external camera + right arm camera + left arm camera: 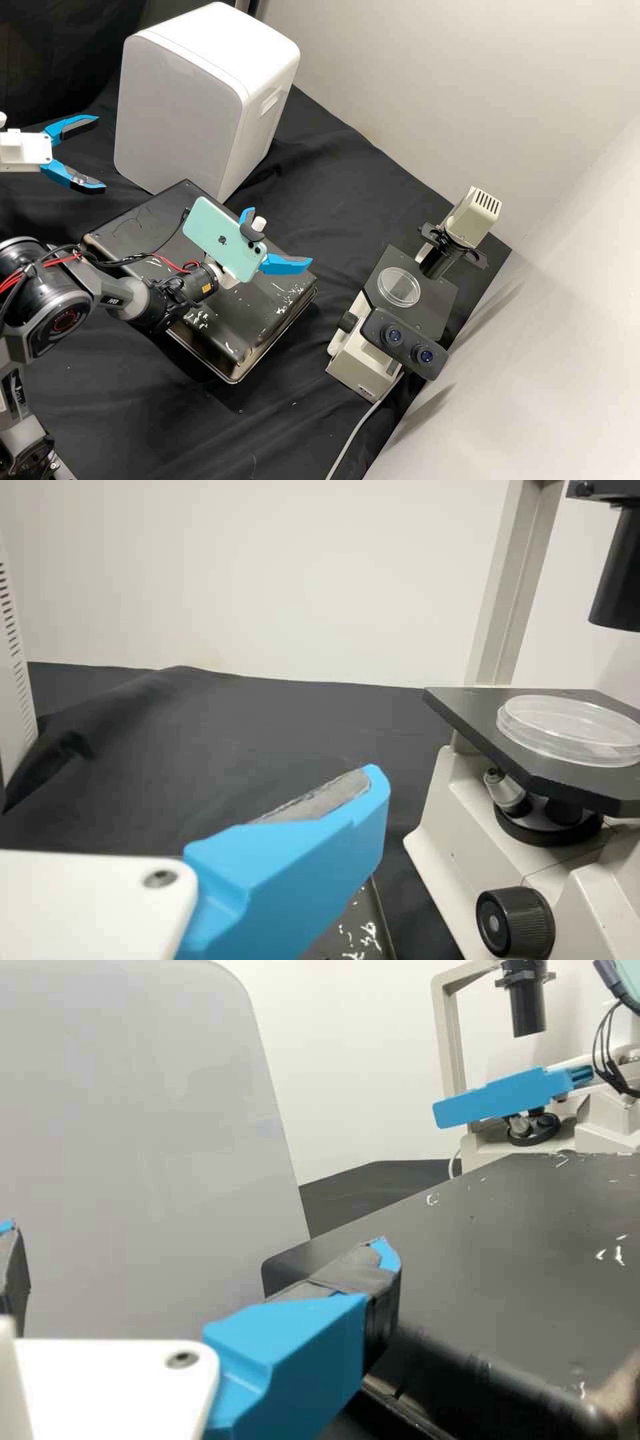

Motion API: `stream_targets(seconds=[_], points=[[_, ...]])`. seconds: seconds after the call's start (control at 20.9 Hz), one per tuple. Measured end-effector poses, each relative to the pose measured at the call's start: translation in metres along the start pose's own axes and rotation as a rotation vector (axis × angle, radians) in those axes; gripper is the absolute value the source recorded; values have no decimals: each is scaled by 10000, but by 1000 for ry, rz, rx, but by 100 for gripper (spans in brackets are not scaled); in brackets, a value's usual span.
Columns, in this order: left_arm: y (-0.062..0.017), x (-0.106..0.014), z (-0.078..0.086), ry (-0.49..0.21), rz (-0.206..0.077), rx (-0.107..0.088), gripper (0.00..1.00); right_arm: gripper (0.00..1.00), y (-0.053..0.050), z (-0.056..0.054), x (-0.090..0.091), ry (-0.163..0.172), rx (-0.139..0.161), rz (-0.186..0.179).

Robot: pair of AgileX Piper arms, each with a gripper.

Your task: Place the petri dish on the bench

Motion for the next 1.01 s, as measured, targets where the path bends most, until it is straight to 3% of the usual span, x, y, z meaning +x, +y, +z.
stream_targets(seconds=[0.1,0.19,0.48,0.67,1.01], points=[[0,1,3,-1,0,-1,100,100,0,0,0,0,0,0],[0,1,3,-1,0,21,100,100,0,0,0,0,0,0],[-19,6,0,2,-8,18,100,100,11,11,0,-4,0,4],[-23,9,9,-1,-9,16,100,100,62,143,52,-43,1,24],[-23,10,13,2,-8,16,100,100,55,388,190,-113,3,25]])
